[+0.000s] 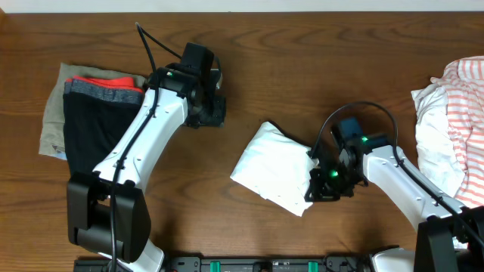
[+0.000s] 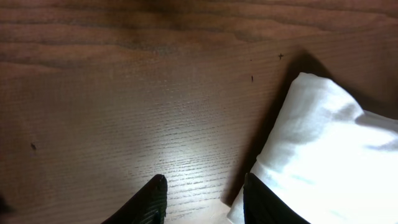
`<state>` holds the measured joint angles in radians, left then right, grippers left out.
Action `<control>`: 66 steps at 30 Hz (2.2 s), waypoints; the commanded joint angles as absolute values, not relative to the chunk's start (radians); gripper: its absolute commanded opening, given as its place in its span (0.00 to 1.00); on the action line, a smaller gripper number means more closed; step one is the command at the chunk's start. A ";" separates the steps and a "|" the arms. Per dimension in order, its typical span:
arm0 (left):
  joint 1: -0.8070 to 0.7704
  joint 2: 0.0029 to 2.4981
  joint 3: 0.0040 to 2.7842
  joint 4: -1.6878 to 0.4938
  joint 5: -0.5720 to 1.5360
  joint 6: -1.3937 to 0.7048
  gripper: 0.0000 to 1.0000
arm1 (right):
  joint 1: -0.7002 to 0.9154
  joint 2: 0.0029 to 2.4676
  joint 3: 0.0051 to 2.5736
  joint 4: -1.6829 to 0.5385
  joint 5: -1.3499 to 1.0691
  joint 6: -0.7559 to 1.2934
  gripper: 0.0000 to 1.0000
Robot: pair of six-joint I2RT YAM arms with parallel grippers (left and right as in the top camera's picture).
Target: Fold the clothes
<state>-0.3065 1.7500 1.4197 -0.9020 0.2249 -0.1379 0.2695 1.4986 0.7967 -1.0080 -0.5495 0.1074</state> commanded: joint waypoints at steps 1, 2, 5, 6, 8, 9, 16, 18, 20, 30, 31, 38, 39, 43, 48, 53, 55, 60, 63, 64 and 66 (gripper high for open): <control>-0.304 1.745 1.431 -0.907 0.212 -0.132 0.41 | 0.276 1.499 0.784 -1.039 -0.474 0.175 0.01; -0.304 1.745 1.431 -0.907 0.212 -0.132 0.40 | 0.276 1.499 0.778 -1.040 -0.431 0.196 0.02; -0.304 1.745 1.431 -0.907 0.212 -0.133 0.40 | 0.276 1.499 0.758 -1.028 -0.347 0.247 0.15; -0.304 1.745 1.431 -0.908 0.212 -0.133 0.40 | 0.276 1.499 0.753 -1.019 -0.332 0.247 0.21; -0.304 1.745 1.431 -0.908 0.212 -0.133 0.40 | 0.276 1.499 0.749 -1.009 -0.288 0.249 0.23; -0.304 1.745 1.431 -0.908 0.212 -0.133 0.40 | 0.276 1.499 0.749 -1.003 -0.263 0.257 0.23; -0.304 1.745 1.431 -0.918 0.234 -0.122 0.40 | 0.273 1.480 0.792 -0.984 -0.212 0.273 0.13; -0.304 1.745 1.431 -0.918 0.275 -0.085 0.41 | 0.273 1.452 0.842 -0.997 -0.234 0.245 0.12; -0.304 1.745 1.431 -0.918 0.313 -0.062 0.41 | 0.273 1.415 0.905 -1.005 -0.282 0.203 0.11; -0.323 1.745 1.430 -0.841 0.666 0.142 0.40 | 0.273 1.388 1.018 -0.789 -0.529 0.230 0.02; -0.329 1.745 1.427 -0.833 0.666 0.142 0.39 | 0.273 1.405 1.009 -0.767 -0.542 0.249 0.02; -0.429 1.752 1.368 -0.788 0.666 0.142 0.40 | 0.272 1.612 0.967 -0.714 -0.550 0.314 0.01; -0.443 1.757 1.357 -0.779 0.666 0.142 0.40 | 0.272 1.635 0.967 -0.713 -0.550 0.314 0.01; -0.495 1.798 1.323 -0.752 0.666 0.141 0.40 | 0.268 1.698 0.967 -0.707 -0.532 0.314 0.01; -0.542 1.885 1.321 -0.741 0.666 0.137 0.40 | 0.268 1.707 0.966 -0.715 -0.486 0.314 0.01; -0.553 1.984 1.321 -0.723 0.665 0.083 0.40 | 0.268 1.707 0.966 -0.736 -0.472 0.313 0.01; -0.552 2.022 1.321 -0.720 0.665 0.055 0.40 | 0.268 1.707 0.966 -0.750 -0.458 0.309 0.01; -0.542 2.079 1.321 -0.719 0.662 0.003 0.40 | 0.268 1.707 0.966 -0.814 -0.387 0.307 0.01; -0.528 2.079 1.321 -0.719 0.662 -0.002 0.40 | 0.262 1.707 0.966 -0.857 -0.324 0.306 0.02; -0.523 2.079 1.321 -0.719 0.662 -0.006 0.40 | 0.260 1.707 0.966 -0.862 -0.305 0.306 0.02; -0.512 2.079 1.321 -0.721 0.662 -0.014 0.40 | 0.255 1.707 0.966 -0.873 -0.263 0.306 0.04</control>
<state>-0.5377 2.0502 1.3319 -0.7151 0.6971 0.0185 0.2672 1.7008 0.9688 -0.8600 -0.3733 0.3038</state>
